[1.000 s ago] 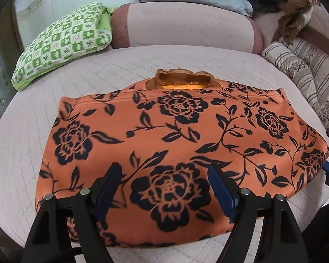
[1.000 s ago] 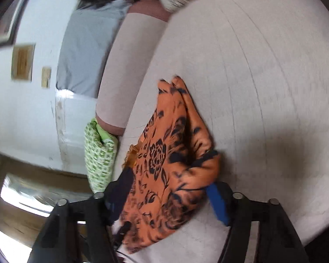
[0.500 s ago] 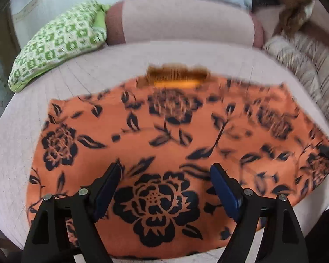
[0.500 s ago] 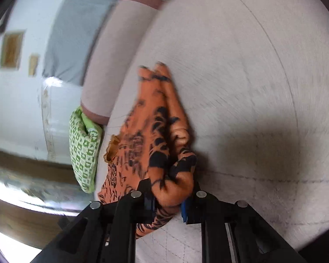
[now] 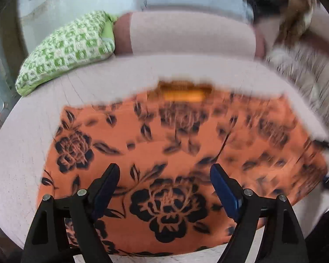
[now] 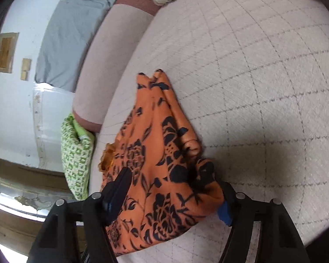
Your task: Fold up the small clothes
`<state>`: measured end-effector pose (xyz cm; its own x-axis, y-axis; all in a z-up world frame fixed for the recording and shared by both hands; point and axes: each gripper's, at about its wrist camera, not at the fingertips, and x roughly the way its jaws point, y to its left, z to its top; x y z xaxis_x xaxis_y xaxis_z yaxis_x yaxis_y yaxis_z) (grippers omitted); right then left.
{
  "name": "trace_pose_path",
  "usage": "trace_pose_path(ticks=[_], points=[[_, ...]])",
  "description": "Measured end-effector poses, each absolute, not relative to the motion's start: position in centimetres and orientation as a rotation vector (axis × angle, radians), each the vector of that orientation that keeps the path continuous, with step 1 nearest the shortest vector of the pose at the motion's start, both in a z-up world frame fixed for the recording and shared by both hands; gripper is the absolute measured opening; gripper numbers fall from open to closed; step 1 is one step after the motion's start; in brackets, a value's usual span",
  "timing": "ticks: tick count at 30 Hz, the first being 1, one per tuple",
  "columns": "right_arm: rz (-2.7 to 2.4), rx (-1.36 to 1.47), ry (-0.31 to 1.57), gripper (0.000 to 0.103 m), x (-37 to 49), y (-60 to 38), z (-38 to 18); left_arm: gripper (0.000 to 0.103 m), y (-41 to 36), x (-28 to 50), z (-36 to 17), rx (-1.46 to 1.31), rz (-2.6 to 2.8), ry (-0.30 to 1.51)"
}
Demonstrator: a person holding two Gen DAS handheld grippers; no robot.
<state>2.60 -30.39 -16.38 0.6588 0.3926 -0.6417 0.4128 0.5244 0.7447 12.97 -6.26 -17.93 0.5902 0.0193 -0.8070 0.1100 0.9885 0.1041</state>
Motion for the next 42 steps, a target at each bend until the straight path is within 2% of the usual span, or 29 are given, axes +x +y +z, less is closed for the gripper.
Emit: trace_pose_path(ticks=[1, 3, 4, 6, 8, 11, 15, 18, 21, 23, 28, 34, 36, 38, 40, 42], points=[[-0.022, 1.046, 0.902, 0.053, 2.8, -30.2, -16.6, 0.087, -6.5, 13.5, -19.8, 0.184, -0.069, 0.997], [-0.036, 1.007, 0.930, 0.022, 3.6, -30.0, -16.9, 0.088, -6.8, 12.8, -19.6, 0.227, -0.079, 0.929], [-0.029, 0.976, 0.947, 0.020, 4.1, -29.7, -16.6, 0.087, -6.6, 12.9, -19.3, 0.194, -0.086, 0.943], [-0.025, 0.868, 0.929, 0.018, 4.5, -28.6, -14.5, 0.085, -5.6, 13.1, -18.7, 0.118, -0.114, 0.962], [0.018, 0.739, 0.884, 0.017, 5.2, -25.9, -10.6, 0.079, -3.7, 12.9, -17.1, -0.003, -0.134, 0.950], [0.117, 0.465, 0.790, 0.016, 6.5, -18.7, -3.2, 0.079, 1.6, 10.7, -12.7, -0.191, -0.073, 0.820], [0.290, 0.174, 0.722, 0.016, 6.8, -6.5, 1.4, 0.079, 11.5, 6.4, -7.4, -0.345, 0.125, 0.653], [0.404, 0.062, 0.779, 0.016, 7.2, 2.1, -0.8, 0.079, 16.9, 4.6, -7.7, -0.405, 0.264, 0.634], [0.475, -0.030, 0.990, 0.016, 9.3, 8.5, -8.7, 0.079, 19.4, 4.4, -10.2, -0.476, 0.312, 0.713], [0.496, 0.012, 1.146, 0.017, 10.6, 10.0, -14.2, 0.079, 20.4, 4.5, -10.8, -0.539, 0.290, 0.741], [0.524, 0.063, 1.088, 0.016, 10.8, 9.8, -10.9, 0.079, 20.4, 4.9, -10.4, -0.518, 0.276, 0.706], [0.585, 0.319, 0.937, 0.016, 12.4, 7.3, -2.7, 0.079, 21.1, 3.5, -9.8, -0.554, 0.263, 0.690], [0.611, 0.326, 0.886, 0.016, 11.6, 7.8, -1.0, 0.079, 21.9, 3.2, -10.0, -0.594, 0.272, 0.685], [0.619, 0.274, 0.888, 0.016, 10.3, 9.6, -1.6, 0.079, 22.2, 2.9, -10.1, -0.616, 0.272, 0.690], [0.553, 0.141, 0.964, 0.019, 9.7, 11.9, -5.7, 0.079, 22.1, 3.2, -10.2, -0.621, 0.271, 0.695], [0.566, 0.063, 1.116, 0.020, 9.7, 13.7, -10.4, 0.079, 21.8, 3.1, -10.2, -0.603, 0.262, 0.698]])
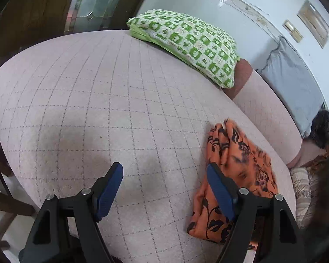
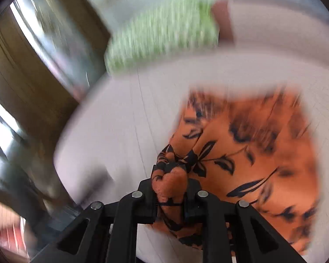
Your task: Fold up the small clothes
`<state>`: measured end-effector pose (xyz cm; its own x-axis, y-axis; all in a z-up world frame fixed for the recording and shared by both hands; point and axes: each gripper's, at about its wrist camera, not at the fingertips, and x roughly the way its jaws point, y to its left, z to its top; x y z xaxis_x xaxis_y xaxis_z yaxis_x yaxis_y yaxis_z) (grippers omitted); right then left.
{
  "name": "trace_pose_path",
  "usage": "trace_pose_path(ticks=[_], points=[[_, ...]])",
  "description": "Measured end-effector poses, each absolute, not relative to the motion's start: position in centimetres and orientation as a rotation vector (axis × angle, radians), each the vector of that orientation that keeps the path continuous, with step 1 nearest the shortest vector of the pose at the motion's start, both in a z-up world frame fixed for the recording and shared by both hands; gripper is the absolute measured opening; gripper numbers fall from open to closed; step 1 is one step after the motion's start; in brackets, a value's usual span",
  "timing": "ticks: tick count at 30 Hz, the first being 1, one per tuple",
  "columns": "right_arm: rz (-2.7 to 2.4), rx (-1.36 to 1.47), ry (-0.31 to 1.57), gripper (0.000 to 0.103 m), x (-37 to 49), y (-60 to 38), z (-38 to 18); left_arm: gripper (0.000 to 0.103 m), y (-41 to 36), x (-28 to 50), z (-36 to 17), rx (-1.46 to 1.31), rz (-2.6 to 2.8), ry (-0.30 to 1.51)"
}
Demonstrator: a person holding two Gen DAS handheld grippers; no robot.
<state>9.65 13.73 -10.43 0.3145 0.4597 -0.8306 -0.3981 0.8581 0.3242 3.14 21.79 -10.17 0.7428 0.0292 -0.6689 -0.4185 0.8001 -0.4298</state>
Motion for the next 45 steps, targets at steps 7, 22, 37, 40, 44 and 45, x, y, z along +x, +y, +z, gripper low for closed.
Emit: trace_pose_path(ticks=[7, 22, 37, 40, 44, 45], points=[[0.706, 0.138, 1.103, 0.082, 7.5, 13.1, -12.1, 0.079, 21.6, 4.5, -9.9, -0.630, 0.160, 0.726], [0.543, 0.288, 0.963, 0.082, 6.5, 1.8, -10.0, 0.078, 17.2, 20.5, -10.3, -0.553, -0.170, 0.994], [0.600, 0.358, 0.991, 0.082, 8.3, -1.2, -10.8, 0.003, 13.2, 20.6, -3.3, -0.128, -0.107, 0.746], [0.604, 0.365, 1.007, 0.082, 8.6, -1.2, -11.4, 0.003, 14.4, 22.4, -7.6, -0.168, -0.061, 0.924], [0.620, 0.360, 1.005, 0.082, 8.5, -1.4, -10.7, 0.016, 16.7, 19.4, -7.6, -0.362, -0.112, 0.908], [0.619, 0.362, 1.006, 0.082, 8.4, -1.6, -10.6, 0.023, 17.0, 17.8, -6.6, -0.392, -0.123, 0.864]])
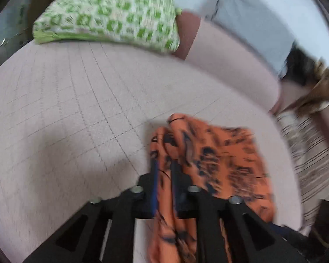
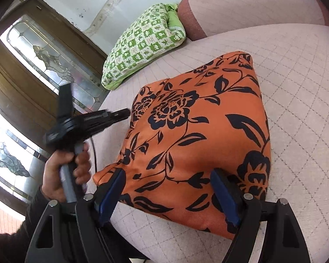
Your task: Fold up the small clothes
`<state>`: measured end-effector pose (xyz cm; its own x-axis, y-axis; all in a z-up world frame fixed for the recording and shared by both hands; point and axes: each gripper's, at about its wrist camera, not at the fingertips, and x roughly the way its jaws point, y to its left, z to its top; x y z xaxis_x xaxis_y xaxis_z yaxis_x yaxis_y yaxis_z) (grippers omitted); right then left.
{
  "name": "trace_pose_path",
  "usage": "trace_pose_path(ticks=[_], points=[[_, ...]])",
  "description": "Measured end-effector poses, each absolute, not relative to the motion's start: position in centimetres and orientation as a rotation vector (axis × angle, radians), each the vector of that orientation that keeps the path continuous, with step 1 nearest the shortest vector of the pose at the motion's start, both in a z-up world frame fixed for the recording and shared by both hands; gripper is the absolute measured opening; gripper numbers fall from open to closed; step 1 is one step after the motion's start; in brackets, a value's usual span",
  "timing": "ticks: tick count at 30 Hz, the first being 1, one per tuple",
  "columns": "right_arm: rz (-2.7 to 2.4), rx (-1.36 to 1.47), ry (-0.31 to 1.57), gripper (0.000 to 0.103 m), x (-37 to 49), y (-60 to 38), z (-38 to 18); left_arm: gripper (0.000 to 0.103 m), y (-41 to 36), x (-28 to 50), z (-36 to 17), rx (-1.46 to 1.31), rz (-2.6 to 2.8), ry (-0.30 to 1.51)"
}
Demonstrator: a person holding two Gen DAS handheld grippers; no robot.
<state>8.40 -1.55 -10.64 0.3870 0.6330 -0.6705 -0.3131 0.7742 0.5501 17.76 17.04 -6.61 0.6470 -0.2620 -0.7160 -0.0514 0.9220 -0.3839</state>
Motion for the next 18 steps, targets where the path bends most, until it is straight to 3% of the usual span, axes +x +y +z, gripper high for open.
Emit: trace_pose_path(ticks=[2, 3, 8, 18], points=[[0.612, 0.376, 0.999, 0.082, 8.2, -2.0, -10.5, 0.050, 17.3, 14.5, -5.1, -0.478, -0.143, 0.802], [0.605, 0.384, 0.989, 0.082, 8.0, -2.2, -10.4, 0.052, 17.2, 12.9, -4.6, -0.519, -0.160, 0.791], [0.596, 0.388, 0.969, 0.082, 7.6, -2.4, -10.0, 0.052, 14.5, 8.7, -6.2, -0.668, -0.214, 0.861], [0.582, 0.416, 0.949, 0.082, 6.2, -4.3, -9.1, 0.050, 12.5, 9.1, -9.2, -0.638, -0.125, 0.973]])
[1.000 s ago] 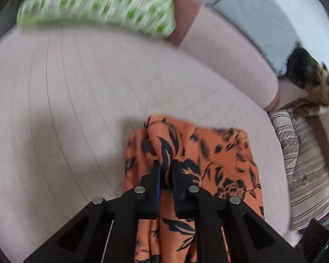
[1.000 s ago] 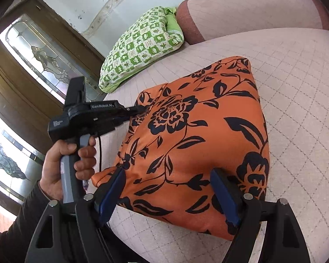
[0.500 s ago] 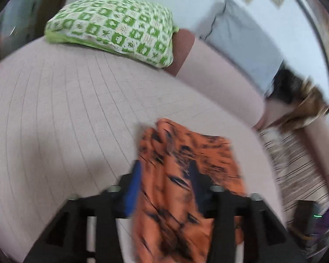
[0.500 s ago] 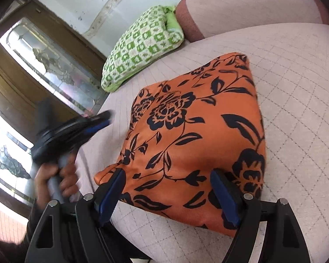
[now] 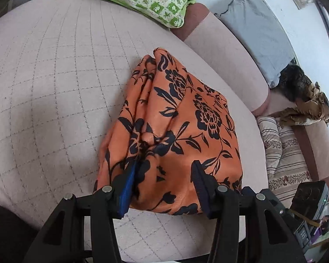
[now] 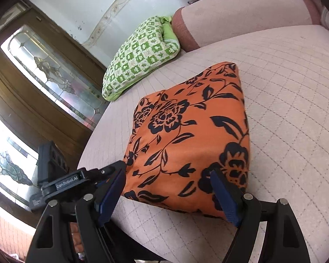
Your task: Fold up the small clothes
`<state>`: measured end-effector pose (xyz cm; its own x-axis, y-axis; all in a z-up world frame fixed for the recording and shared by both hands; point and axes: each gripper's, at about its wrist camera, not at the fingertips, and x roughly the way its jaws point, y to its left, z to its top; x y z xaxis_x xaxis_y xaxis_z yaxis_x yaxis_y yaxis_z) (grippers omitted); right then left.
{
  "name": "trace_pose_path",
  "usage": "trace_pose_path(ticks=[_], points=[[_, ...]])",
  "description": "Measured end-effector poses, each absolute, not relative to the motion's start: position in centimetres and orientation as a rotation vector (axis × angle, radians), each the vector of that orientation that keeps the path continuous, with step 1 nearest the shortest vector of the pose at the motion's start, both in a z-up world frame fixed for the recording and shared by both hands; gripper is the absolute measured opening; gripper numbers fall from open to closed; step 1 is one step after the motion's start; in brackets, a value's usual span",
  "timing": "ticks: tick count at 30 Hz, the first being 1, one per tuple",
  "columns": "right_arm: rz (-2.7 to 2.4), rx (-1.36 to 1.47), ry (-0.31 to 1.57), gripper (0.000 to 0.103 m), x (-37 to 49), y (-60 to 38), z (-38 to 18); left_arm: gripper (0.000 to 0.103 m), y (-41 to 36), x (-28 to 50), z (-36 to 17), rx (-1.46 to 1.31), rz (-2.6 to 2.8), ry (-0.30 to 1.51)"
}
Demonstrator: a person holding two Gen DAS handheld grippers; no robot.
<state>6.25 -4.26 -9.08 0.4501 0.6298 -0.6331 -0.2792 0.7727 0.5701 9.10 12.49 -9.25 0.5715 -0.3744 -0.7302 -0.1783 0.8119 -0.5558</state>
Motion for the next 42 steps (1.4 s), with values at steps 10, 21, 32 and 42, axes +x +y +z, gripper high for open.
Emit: trace_pose_path(ticks=[10, 21, 32, 42], points=[[0.589, 0.423, 0.966, 0.082, 6.9, -4.6, -9.6, 0.006, 14.3, 9.6, -11.4, -0.719, -0.121, 1.061], [0.608, 0.388, 0.969, 0.082, 8.1, -3.7, -8.3, 0.007, 13.0, 8.4, -10.5, -0.356, -0.012, 1.029], [0.680, 0.413, 0.974, 0.087, 9.2, -3.5, -7.7, 0.028, 14.2, 7.4, -8.1, -0.411, -0.051, 0.981], [0.696, 0.637, 1.109, 0.093, 11.4, -5.1, -12.3, 0.051, 9.8, 12.5, -0.7, -0.224, -0.182, 0.758]])
